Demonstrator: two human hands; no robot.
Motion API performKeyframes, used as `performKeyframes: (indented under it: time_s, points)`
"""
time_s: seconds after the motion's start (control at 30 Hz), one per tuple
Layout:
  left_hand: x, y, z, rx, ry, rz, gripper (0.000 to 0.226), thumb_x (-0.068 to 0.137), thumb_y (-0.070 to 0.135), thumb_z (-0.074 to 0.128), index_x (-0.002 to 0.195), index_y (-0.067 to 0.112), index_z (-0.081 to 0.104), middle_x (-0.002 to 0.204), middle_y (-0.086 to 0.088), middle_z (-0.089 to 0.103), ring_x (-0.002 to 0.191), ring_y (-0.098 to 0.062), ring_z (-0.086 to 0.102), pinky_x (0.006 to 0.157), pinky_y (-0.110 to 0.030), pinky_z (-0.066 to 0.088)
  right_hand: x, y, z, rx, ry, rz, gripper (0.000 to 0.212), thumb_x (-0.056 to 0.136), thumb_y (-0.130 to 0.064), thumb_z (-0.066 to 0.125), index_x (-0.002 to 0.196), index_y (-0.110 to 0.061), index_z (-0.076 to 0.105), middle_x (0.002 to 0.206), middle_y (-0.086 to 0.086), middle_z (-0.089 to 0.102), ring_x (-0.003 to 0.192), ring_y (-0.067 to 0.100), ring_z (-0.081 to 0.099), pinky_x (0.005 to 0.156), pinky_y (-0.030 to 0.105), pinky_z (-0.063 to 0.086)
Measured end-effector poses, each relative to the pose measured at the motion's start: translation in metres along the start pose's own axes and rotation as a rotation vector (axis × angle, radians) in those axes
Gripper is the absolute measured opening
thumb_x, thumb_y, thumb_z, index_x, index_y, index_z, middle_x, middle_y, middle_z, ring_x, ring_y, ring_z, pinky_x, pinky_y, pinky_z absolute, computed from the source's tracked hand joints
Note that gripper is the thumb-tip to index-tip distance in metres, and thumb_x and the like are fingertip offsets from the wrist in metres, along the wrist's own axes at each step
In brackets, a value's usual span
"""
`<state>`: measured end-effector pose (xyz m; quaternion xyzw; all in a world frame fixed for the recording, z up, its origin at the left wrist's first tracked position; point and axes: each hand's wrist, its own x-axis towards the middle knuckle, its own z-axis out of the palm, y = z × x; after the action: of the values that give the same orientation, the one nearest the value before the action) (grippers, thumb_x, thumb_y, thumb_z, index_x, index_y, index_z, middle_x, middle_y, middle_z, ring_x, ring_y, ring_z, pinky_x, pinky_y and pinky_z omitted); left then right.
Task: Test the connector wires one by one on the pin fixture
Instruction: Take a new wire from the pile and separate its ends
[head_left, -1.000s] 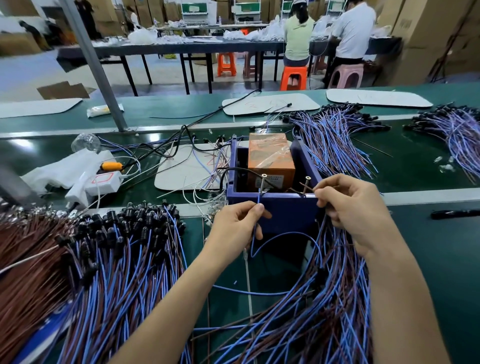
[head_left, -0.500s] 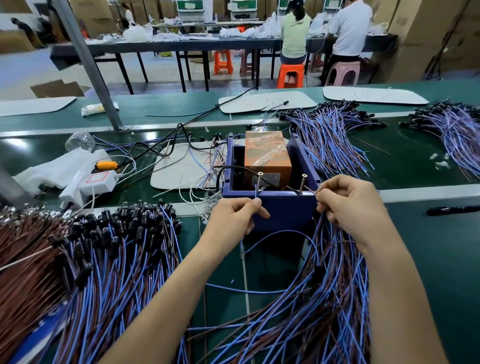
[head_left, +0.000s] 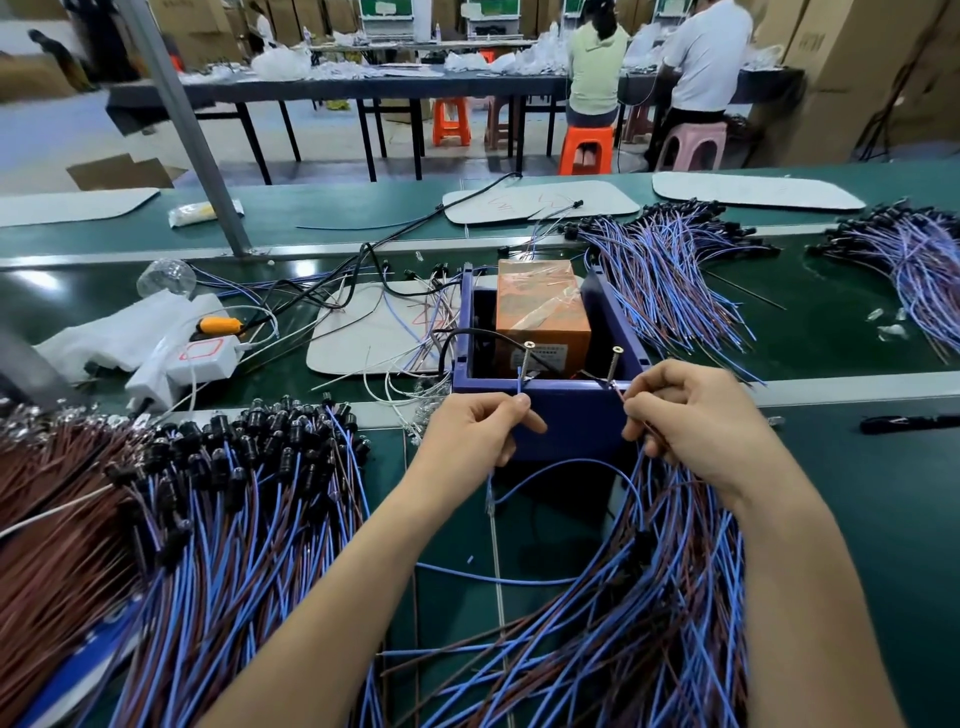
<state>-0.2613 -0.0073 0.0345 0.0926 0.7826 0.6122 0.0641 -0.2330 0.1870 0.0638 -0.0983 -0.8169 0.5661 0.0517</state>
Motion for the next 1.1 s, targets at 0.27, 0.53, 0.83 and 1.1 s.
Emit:
performKeyframes:
  time_s: [0.27,0.53,0.83,1.1]
  points:
    - [0.0004,-0.001,-0.0004,0.011,-0.008,-0.002,0.037,0.099,0.028,0.049,0.079,0.011,0.074,0.04,0.008,0.043,0.04,-0.004,0.039,0.042,-0.009,0.03,-0.0014,-0.0015,-0.0005,0.001,-0.009,-0.003,0.016,0.085,0.004,0.055,0.077,-0.009,0.06,0.053,0.005,0.066,0.037,0.007,0.048,0.036,0.014,0.035]
    - [0.0013,-0.0011,-0.0006,0.011,-0.009,-0.006,0.036,0.099,0.028,0.049,0.078,0.011,0.074,0.04,0.008,0.043,0.039,-0.004,0.038,0.042,-0.009,0.029,0.0008,0.0017,0.0002,-0.038,-0.004,0.0,0.014,0.085,0.002,0.055,0.079,-0.009,0.061,0.054,0.004,0.066,0.039,0.006,0.049,0.037,0.014,0.036]
    - [0.0013,-0.0015,-0.0035,0.045,-0.05,-0.028,0.038,0.097,0.029,0.05,0.073,0.013,0.074,0.039,0.007,0.043,0.038,-0.006,0.037,0.041,-0.009,0.028,0.0017,0.0033,-0.0004,-0.053,-0.002,0.0,0.014,0.085,0.001,0.057,0.079,-0.01,0.062,0.055,0.004,0.067,0.04,0.007,0.049,0.038,0.015,0.037]
    - [0.0008,0.0016,-0.0057,0.077,-0.074,-0.025,0.036,0.098,0.025,0.049,0.076,0.011,0.073,0.037,0.008,0.042,0.036,-0.005,0.036,0.041,-0.011,0.029,0.0012,0.0027,-0.0008,-0.071,-0.007,0.001,0.013,0.086,-0.001,0.058,0.08,-0.012,0.062,0.056,0.003,0.068,0.041,0.007,0.051,0.042,0.017,0.039]
